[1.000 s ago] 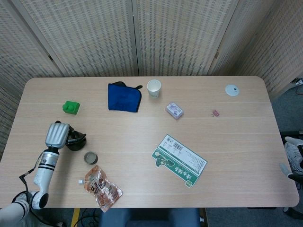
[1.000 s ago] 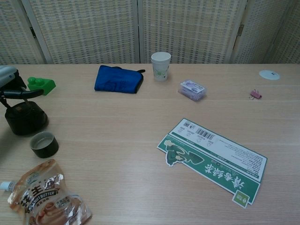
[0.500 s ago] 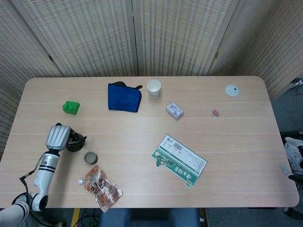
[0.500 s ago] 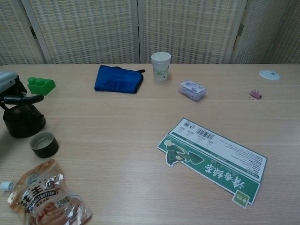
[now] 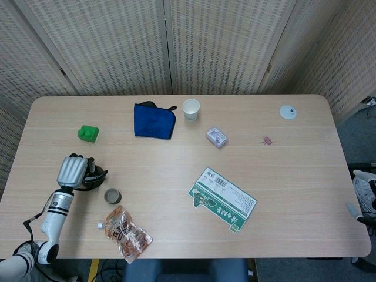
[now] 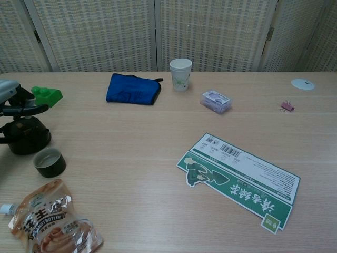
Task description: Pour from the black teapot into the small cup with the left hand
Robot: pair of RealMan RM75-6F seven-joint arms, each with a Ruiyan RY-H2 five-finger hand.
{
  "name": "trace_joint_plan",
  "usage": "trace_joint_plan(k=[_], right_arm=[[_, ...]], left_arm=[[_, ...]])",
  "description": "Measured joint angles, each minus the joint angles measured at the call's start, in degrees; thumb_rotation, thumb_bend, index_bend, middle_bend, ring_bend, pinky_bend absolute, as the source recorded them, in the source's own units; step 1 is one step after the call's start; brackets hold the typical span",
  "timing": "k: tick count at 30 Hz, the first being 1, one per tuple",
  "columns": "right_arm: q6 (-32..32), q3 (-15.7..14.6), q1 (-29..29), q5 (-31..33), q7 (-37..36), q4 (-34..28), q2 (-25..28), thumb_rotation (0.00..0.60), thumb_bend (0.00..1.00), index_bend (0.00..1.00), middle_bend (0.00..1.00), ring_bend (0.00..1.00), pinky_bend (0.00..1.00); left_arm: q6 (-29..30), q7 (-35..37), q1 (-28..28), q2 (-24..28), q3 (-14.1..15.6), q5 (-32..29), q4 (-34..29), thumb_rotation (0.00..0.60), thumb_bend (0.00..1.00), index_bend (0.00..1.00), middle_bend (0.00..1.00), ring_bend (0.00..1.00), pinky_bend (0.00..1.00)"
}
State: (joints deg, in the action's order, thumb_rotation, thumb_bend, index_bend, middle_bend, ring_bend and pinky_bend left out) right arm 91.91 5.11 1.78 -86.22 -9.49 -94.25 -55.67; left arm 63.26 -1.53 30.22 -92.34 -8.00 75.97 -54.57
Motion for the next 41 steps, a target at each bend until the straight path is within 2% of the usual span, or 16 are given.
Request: trace_joint_plan(k=[2,5,11,18,20,25,31,41], right_arm=[[-0.1,0.0,-0.1,0.0,0.0,-0.1,0.1,0.600,0.19,0.26,0.29,0.20,0.19],[-0.2,0.0,-0.1,-0.1,0.1,-0.2,0.2,0.600,0.19,0.26,0.29,0.20,0.19],[-1.3,-0.3,-0.5,-0.3,-0.1,-0.2,0.5,0.600,0.19,0.26,0.29,0.20,0.19],[-3.2,-1.1,-1.7,-2.1,-0.7,0.3,-0.1,0.600,0.19,0.26,0.29,0.20,0.19],[-3.5,-1.4,-2.0,-2.8,-0.8,0.4,-0.4,0.600,0.19,0.26,0.29,0.20,0.19],[-3.7,-2.2,-2.4,-4.3,-0.9,0.8,-1.3,0.600,0.19,0.26,0.29,0.20,0.19],[-3.3,-2.8,-2.1,-4.4,-1.1,1.3,-2.6,0.600,0.19,0.26,0.29,0.20,0.19],[-3.2,-3.2,-2.0,-4.5,-1.3,2.0,-3.6,0.600,0.19,0.26,0.29,0.20,0.19]], left_arm=[[0.1,0.5,-0.1,0.4,-0.3,-0.2,-0.9,0.078,0.16,0.54,0.56,0.42,0.28],[0.9,1.4,-0.4,1.4,-1.0,-0.5,-3.0,0.090,0.16,0.53,0.55,0.42,0.26],[3.7,2.0,-1.9,4.7,-2.3,-1.2,-10.3,0.189,0.16,0.53,0.55,0.42,0.26],[8.4,-0.8,-5.7,10.7,-2.1,-1.6,-23.7,0.322,0.16,0.51,0.55,0.41,0.26],[9.7,-2.2,-6.9,12.4,-1.8,-1.9,-27.2,0.443,0.17,0.51,0.54,0.41,0.26],[14.1,-6.7,-11.0,16.8,-0.2,-2.1,-35.6,0.589,0.17,0.51,0.54,0.41,0.26],[19.7,-10.0,-15.7,20.5,2.1,-1.0,-42.2,0.600,0.17,0.51,0.54,0.40,0.26],[26.5,-12.6,-21.5,21.7,5.7,3.4,-46.4,0.600,0.17,0.50,0.54,0.40,0.26]])
